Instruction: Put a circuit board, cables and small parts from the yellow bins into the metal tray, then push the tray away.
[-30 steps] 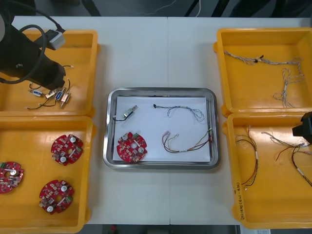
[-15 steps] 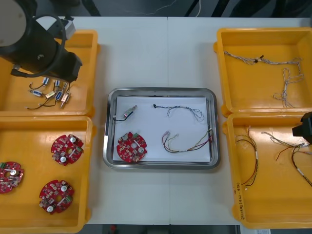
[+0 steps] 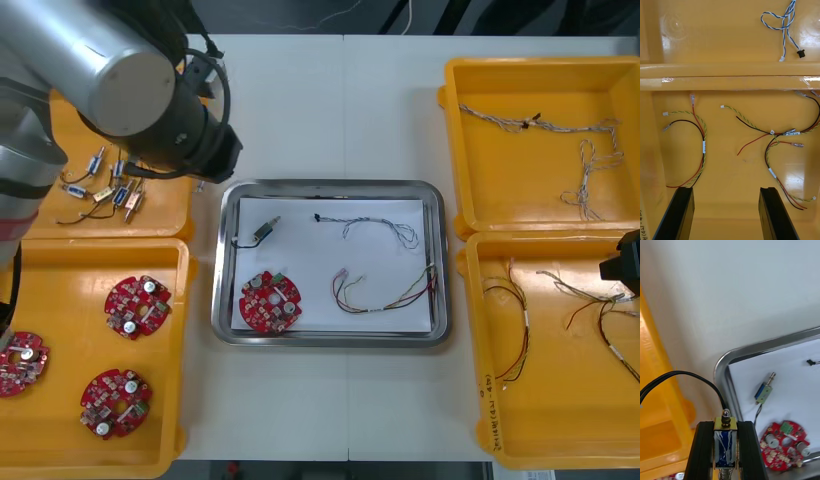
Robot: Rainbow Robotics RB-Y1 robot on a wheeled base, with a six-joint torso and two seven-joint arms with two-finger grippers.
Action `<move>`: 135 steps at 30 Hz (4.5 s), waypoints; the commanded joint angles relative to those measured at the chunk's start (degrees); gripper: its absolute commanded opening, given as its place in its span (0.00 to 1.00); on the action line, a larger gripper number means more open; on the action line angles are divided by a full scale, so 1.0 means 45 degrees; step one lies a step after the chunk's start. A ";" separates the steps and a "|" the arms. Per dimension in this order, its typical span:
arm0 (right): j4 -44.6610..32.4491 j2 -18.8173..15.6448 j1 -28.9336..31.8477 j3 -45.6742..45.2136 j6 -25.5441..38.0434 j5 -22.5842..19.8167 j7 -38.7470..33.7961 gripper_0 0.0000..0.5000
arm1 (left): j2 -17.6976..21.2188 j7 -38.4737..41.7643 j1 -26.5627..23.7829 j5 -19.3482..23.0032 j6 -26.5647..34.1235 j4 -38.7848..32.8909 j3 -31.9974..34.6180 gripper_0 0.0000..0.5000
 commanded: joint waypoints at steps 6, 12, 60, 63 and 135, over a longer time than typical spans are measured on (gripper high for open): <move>-0.0343 -0.0001 0.0156 -0.0366 0.0039 0.0001 0.0471 1.00 | -0.0715 0.2195 -0.0737 -0.0781 -0.1199 -0.0436 -0.1917 0.00; -0.0343 -0.0001 0.0176 -0.0366 0.0039 0.0001 0.0471 1.00 | -0.0911 0.3230 -0.0913 -0.1055 -0.1589 -0.0397 -0.2971 0.00; -0.0363 -0.0001 0.0234 -0.0366 0.0039 -0.0018 0.0451 1.00 | -0.1282 0.4773 -0.1050 -0.1446 -0.4988 0.2571 -0.6155 1.00; -0.0343 -0.0001 0.0254 -0.0366 0.0039 -0.0018 0.0451 1.00 | -0.1262 0.4832 -0.1050 -0.1446 -0.4988 0.2571 -0.6135 1.00; -0.0402 -0.1134 -0.1172 0.1450 0.0039 -0.1659 0.0100 1.00 | 0.4011 -0.2473 0.3774 0.3086 0.1879 -0.2253 0.6443 1.00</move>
